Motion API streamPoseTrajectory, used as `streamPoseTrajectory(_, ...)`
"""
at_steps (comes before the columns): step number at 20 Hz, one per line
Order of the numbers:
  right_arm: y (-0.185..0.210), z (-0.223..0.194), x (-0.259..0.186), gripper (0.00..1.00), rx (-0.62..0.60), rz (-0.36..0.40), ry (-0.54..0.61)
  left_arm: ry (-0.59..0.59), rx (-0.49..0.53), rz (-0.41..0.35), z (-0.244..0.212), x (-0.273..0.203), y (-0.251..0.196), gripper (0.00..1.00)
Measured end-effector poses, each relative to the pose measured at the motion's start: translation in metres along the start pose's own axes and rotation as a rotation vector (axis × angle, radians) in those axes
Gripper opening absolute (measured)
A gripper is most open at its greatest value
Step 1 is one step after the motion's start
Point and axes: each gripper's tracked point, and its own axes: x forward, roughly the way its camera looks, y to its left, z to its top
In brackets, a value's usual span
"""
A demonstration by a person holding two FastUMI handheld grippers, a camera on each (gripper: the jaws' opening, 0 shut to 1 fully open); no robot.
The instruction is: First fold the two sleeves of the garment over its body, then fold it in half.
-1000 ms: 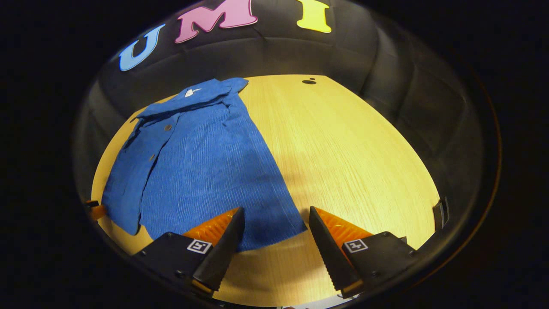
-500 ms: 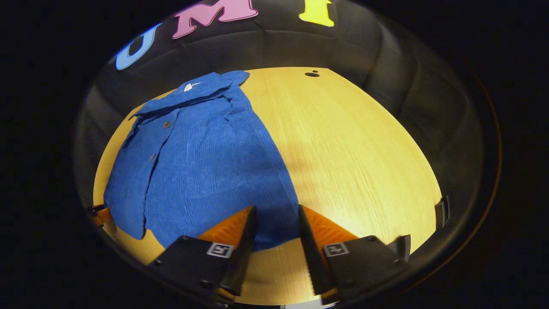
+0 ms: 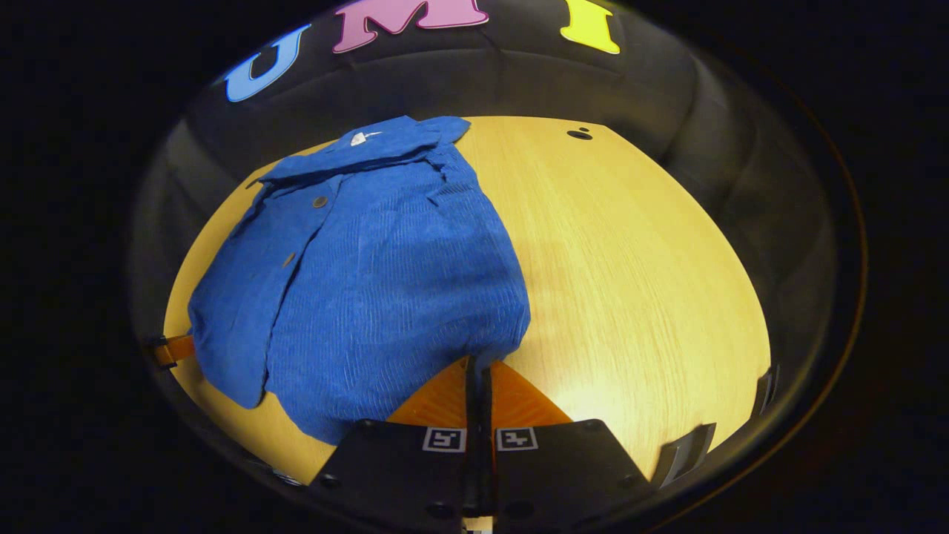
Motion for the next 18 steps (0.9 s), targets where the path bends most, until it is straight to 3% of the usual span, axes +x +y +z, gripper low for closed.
streamPoseTrajectory(4,0.015,0.022,-0.009,0.01,0.094,0.053,-0.043,-0.043,0.035,0.008,0.022,-0.009,-0.005,0.0)
streamPoseTrajectory(6,0.022,0.046,-0.016,0.01,0.069,0.066,-0.079,-0.08,0.041,-0.013,0.045,-0.018,-0.013,0.0)
streamPoseTrajectory(10,0.038,0.117,-0.026,0.01,0.062,0.108,-0.196,-0.185,0.064,-0.023,0.109,-0.028,-0.015,0.0)
streamPoseTrajectory(18,0.064,0.271,0.009,0.0,0.022,0.172,-0.421,-0.417,0.083,0.006,0.257,-0.011,-0.007,0.0)
